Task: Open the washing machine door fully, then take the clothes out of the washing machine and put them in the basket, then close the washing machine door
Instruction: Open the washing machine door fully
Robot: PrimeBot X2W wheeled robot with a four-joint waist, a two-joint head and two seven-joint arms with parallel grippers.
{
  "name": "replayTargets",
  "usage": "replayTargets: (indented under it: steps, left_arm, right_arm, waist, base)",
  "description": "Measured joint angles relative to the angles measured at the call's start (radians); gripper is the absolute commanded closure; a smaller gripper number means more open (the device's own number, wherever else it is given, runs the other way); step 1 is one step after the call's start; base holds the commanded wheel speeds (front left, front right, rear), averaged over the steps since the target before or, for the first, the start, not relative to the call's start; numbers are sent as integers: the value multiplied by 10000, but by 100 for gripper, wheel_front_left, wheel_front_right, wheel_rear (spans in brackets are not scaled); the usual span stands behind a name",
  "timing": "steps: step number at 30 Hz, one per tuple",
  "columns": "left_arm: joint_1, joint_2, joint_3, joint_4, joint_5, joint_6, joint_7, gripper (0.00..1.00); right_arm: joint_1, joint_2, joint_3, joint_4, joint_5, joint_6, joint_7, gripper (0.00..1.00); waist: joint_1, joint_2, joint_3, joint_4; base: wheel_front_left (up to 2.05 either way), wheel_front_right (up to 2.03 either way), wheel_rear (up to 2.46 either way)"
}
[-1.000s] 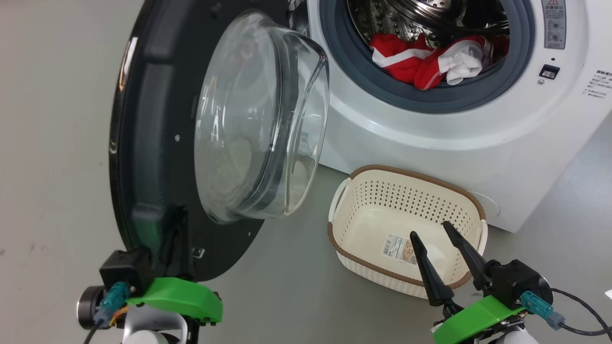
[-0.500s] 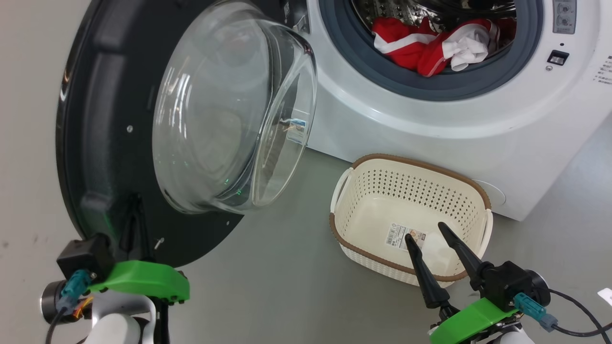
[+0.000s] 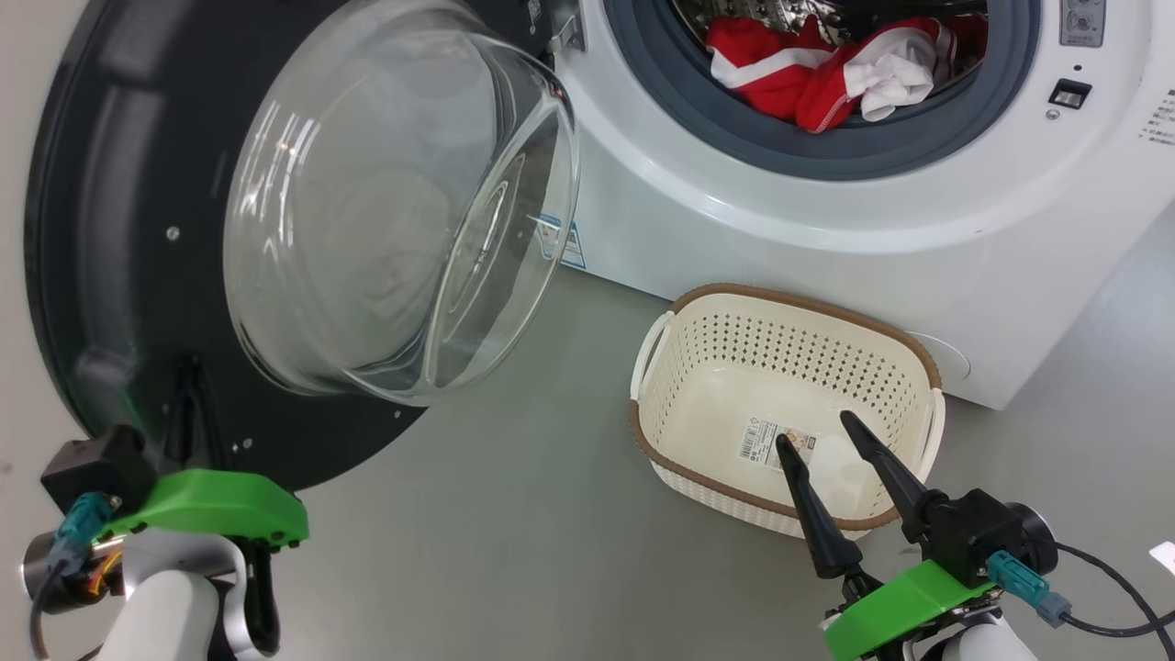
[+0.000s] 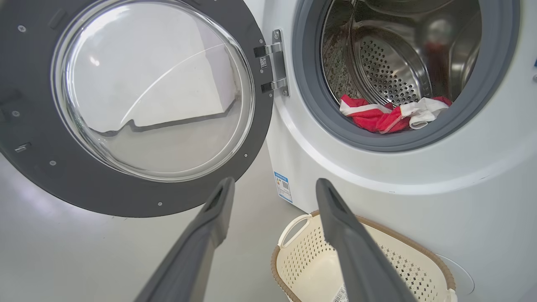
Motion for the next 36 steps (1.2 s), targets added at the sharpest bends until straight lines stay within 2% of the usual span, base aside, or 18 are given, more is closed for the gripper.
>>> replayTargets:
  steps: [9,14,25,36]
  left_arm:
    - [-387,48,320,920,-33,-205,-111,100]
    - [-726,303,612,1680,-90,-508,-113,100]
    - [-1407,466,1181,2828,-81,-702,-128,100]
    - [-2042,529,1628,4006,337,-1139,-169,100]
  right_arm:
    - [-7,-4,6,8,-226,0,2,0]
    - [-10,-4,88,6,-255,0,63,0]
    - [-11,-4,299,-180,-284,0,282,0]
    - [-34,-10,230,-489,-449,0,516,0]
  waist:
    - [0,0,53,-87]
    - [0,0,-12,-184]
    - [0,0,96,-431]
    - [0,0,343,-523]
  base:
    - [0,0,0]
    - [0,0,0]
    - [0,0,0]
    - [0,0,0]
